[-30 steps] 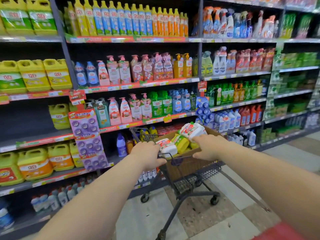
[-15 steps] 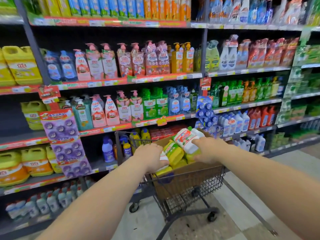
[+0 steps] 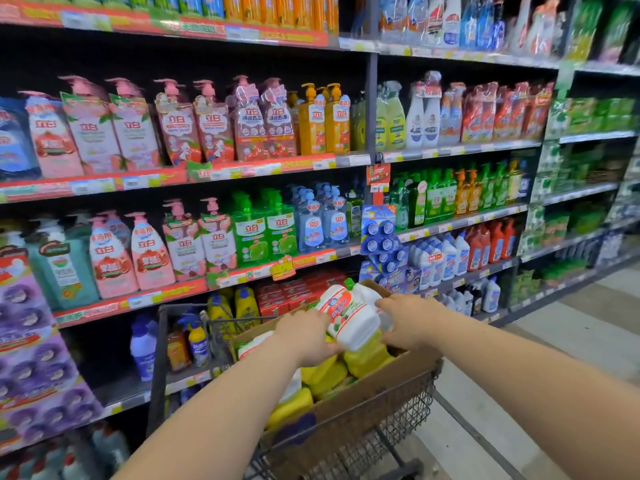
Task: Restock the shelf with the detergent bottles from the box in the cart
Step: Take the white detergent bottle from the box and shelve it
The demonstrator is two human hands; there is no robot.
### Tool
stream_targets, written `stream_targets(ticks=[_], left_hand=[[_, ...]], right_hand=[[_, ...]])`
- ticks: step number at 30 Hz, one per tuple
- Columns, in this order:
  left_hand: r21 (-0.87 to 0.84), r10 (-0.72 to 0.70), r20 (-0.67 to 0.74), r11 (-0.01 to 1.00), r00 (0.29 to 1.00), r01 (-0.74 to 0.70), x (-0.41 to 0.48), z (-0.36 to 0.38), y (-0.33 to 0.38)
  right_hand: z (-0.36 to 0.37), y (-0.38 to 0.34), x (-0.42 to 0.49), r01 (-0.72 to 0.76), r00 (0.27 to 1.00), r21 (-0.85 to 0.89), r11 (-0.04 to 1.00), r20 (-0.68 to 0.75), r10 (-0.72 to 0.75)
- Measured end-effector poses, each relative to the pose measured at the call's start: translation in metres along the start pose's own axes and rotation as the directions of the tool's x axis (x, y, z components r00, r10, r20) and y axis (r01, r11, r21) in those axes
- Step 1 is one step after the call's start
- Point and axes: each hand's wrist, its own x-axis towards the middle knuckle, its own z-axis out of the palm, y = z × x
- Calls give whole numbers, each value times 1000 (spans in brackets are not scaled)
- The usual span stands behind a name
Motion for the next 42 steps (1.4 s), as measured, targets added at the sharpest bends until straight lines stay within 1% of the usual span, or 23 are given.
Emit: stream_targets(ticks=[8,13,17,22,26,28,29,31,32,34,35,37,38,40,42], left_hand=[[-18,27,11,999,1000,-27,122,11,-47],[-75,17,110,997,994,-8,166,42,-66],[-108,-15,159,994,987,32,196,64,-79],[-157,-121,258,974,958,166,231,96,-95],[-273,-225,355,903,907,331,267,114,-94],[-382,-251,378,834,891,397,284,125,-90],[-452,-263,395,778,880,436,291,131,-87],[-580,-289,452,623,844,525,301,142,-79],[-613,-310,481,549,820,568,305,147,-75],[-633,-382,536,408,753,658,312,158,-69],[-634,-418,572,321,706,704,315,164,-67],[-633,-438,660,113,610,766,319,172,-62],[-634,-427,695,19,579,773,320,174,-59],[-637,-408,732,-124,546,761,322,177,-55],[-637,-398,752,-234,526,735,325,179,-52]], right_hand=[[0,32,120,-34,999,30,999,21,33],[23,47,183,-38,992,11,999,122,37],[37,63,236,-21,989,75,997,145,9],[69,76,300,55,974,180,982,208,-92],[95,89,347,76,957,257,963,251,-143],[110,95,367,66,958,315,947,245,-148],[118,97,376,54,958,348,936,246,-147],[133,98,389,50,957,385,921,245,-155],[139,98,395,64,960,392,918,226,-164],[150,95,403,105,970,404,909,160,-183],[154,93,405,114,972,424,898,139,-189],[164,87,406,109,972,472,875,132,-192],[169,84,405,106,971,479,871,138,-194],[179,77,401,84,971,490,867,156,-182],[186,72,398,20,976,552,834,169,-135]])
